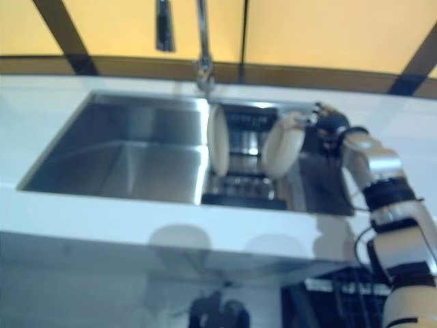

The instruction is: Take plates into dishwasher

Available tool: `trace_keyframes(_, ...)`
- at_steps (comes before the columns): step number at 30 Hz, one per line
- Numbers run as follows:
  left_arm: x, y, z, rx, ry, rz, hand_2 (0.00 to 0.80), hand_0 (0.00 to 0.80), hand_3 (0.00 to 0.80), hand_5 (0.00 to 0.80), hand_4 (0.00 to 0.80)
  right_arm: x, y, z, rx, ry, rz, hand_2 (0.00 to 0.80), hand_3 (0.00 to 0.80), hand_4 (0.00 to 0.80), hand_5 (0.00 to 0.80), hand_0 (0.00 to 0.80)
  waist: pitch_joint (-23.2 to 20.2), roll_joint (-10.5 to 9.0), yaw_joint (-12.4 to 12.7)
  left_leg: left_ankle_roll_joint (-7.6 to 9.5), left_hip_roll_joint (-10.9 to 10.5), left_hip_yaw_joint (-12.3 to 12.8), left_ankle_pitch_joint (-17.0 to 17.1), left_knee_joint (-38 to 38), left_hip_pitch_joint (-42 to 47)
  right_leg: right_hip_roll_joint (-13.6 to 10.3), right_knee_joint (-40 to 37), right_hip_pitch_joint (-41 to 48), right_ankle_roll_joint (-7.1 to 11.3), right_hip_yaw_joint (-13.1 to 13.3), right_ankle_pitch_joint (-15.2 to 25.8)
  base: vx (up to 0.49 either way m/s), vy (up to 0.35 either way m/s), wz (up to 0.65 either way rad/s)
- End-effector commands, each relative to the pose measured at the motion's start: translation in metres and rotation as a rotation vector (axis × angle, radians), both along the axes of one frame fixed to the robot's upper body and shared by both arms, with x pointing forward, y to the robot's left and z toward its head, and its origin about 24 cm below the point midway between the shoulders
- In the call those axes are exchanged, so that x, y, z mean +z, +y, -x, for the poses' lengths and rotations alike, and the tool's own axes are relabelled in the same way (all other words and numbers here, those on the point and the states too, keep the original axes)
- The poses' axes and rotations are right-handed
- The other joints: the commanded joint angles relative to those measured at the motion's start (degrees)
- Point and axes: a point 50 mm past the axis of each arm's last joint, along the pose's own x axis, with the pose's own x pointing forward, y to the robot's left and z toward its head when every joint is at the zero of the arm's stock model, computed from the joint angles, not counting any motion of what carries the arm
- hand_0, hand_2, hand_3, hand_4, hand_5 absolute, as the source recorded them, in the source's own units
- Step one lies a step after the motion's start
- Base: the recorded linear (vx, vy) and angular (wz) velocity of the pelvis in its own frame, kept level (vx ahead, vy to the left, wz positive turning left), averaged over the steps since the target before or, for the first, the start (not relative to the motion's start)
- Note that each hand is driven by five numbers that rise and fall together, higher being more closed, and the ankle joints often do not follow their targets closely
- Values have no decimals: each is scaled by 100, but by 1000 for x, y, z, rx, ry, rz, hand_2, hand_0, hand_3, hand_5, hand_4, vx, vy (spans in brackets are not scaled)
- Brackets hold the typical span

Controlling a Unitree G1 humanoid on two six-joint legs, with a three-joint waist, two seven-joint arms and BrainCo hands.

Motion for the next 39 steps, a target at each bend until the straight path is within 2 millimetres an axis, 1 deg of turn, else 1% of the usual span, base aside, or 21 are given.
trace_keyframes(1, 4, 12, -6, -28, 10, -47, 0, 0, 0, 0, 0, 13, -11, 2, -40, -41, 55, 0, 0, 0, 0, 0, -146, -163, 36, 249, -225, 233, -93, -18, -196, -189, -9, -18, 281, 272, -57, 0, 0, 0)
trace_keyframes(18, 4, 11, -8, -30, -1, -43, 0, 0, 0, 0, 0, 3, -14, 3, -28, 5, 55, 0, 0, 0, 0, 0, -98, -154, 22, 255, -222, 240, -91, -18, -214, -182, -9, -43, 268, 288, -49, 0, 0, 0)
trace_keyframes(25, 4, 11, -8, -31, -1, -44, 0, 0, 0, 0, 0, 3, -13, 3, -28, 8, 53, 0, 0, 0, 0, 0, -98, -155, 22, 255, -222, 239, -90, -18, -215, -180, -9, -44, 266, 290, -49, 0, 0, 0)
trace_keyframes(28, 4, 11, -8, -35, -1, -44, 0, 0, 0, 0, 0, 0, -14, 4, -26, 18, 52, 0, 0, 0, 0, 0, -97, -158, 20, 255, -222, 240, -90, -18, -212, -179, -9, -41, 266, 290, -47, 0, 0, 0)
trace_keyframes(29, 4, 11, -9, -35, -2, -44, 0, 0, 0, 0, 0, -4, -16, 4, -16, 29, 51, 0, 0, 0, 0, 0, -97, -160, 8, 256, -220, 244, -92, -18, -214, -171, -9, -46, 265, 302, -49, 0, 0, 0)
trace_keyframes(31, 4, 11, -9, -35, -2, -44, 0, 0, 0, 0, 0, -4, -16, 4, -16, 29, 51, 0, 0, 0, 0, 0, -97, -160, 8, 256, -220, 244, -92, -18, -214, -171, -9, -46, 265, 302, -49, 0, 0, 0)
trace_keyframes(39, 5, 10, -12, -37, -7, -43, 0, 0, 0, 0, 0, -6, -10, 3, 11, 48, 52, 0, 0, 0, 0, 0, -68, -147, 0, 255, -218, 253, -88, -18, -226, -174, -9, -64, 259, 315, -39, -2, 2, -2)
